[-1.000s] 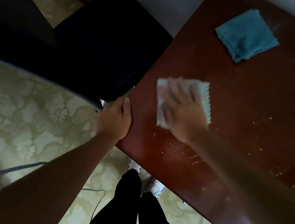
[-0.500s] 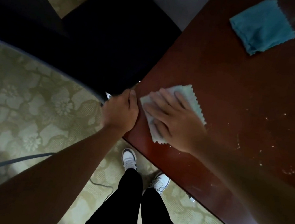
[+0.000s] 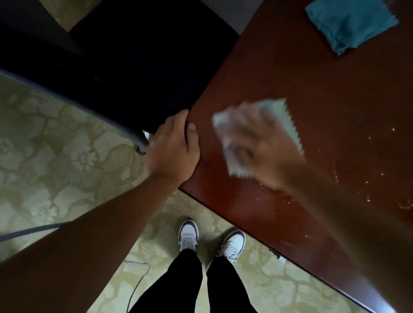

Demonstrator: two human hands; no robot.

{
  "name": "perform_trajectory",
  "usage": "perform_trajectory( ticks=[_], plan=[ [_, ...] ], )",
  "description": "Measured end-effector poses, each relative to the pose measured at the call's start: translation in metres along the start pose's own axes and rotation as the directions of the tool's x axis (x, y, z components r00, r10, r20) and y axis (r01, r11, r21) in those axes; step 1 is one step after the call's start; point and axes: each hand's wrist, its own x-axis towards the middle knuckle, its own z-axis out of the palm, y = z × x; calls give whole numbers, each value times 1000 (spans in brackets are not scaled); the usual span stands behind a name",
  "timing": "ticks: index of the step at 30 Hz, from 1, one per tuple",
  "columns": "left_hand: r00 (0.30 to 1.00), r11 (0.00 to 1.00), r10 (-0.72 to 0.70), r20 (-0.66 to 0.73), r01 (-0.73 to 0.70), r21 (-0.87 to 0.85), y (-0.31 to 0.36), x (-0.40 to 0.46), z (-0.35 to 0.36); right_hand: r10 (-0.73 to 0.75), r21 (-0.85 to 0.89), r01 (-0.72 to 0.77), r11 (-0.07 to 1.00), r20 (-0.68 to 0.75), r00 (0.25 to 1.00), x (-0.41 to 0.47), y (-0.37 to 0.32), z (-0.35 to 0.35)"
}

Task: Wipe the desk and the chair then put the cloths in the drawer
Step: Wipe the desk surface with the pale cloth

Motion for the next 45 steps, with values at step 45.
perform_trajectory(
  ticks=[45],
  plan=[
    [989,983,150,-15,-151,-104,-9,-4,0,665,-14,-667,745,-70,744,39,22,-7]
  ],
)
